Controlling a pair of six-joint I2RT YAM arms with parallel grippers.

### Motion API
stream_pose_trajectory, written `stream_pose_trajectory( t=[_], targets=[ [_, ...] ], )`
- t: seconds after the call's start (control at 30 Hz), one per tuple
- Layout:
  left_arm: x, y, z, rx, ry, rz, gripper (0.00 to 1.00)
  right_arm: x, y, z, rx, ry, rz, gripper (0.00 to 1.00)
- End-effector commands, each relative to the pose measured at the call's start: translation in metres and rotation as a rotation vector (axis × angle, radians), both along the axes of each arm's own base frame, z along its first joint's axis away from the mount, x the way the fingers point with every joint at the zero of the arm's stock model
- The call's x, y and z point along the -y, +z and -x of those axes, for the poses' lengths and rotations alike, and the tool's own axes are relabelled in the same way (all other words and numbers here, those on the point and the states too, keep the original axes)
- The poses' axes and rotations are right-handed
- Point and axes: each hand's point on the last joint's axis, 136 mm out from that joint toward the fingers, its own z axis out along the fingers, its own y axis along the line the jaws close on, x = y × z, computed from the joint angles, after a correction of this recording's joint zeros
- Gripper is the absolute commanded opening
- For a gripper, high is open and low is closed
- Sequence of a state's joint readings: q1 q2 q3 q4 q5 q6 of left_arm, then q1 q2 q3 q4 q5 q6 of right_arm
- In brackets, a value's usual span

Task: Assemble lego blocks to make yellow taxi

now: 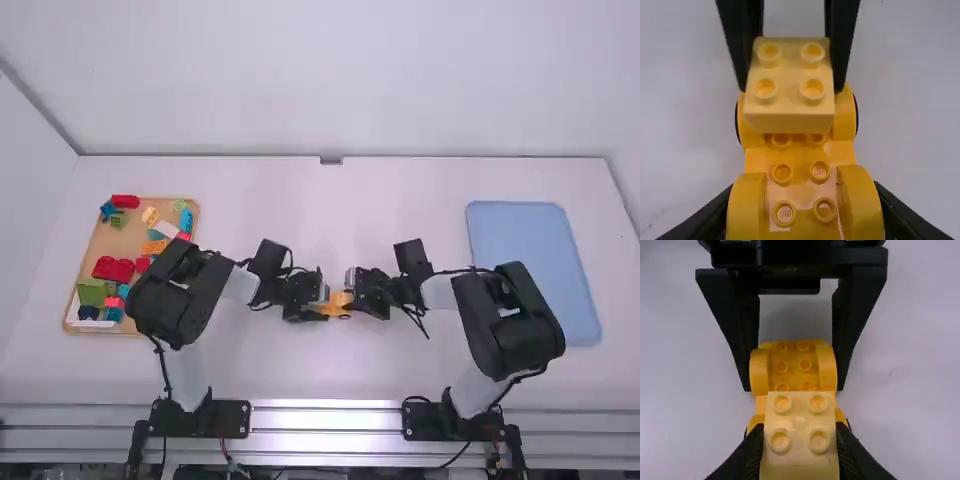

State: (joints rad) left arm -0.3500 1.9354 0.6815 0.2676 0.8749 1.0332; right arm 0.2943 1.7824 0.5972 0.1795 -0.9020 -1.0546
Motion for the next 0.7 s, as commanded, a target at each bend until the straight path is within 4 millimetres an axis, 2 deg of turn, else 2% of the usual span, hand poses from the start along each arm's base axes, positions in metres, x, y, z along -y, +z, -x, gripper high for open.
stream_pose_trajectory(
  t=[0.0, 0.23, 0.67],
  targets=[
    [0.001, -0.003, 0.008, -0.026, -0.017, 0.014, 0.39, -0.004, -0.003, 0.010, -0.046, 0.026, -0.041, 0.01],
    [0.001, -0.003, 0.008, -0.025, -0.017, 0.014, 0.40, 0.001, -0.006, 0.012, -0.058, 0.027, -0.029, 0.01],
    [0.001, -0.004, 0.010, -0.043, -0.017, 0.008, 0.41, 0.004, -0.010, 0.003, -0.028, 0.002, 0.004, 0.00]
  ],
)
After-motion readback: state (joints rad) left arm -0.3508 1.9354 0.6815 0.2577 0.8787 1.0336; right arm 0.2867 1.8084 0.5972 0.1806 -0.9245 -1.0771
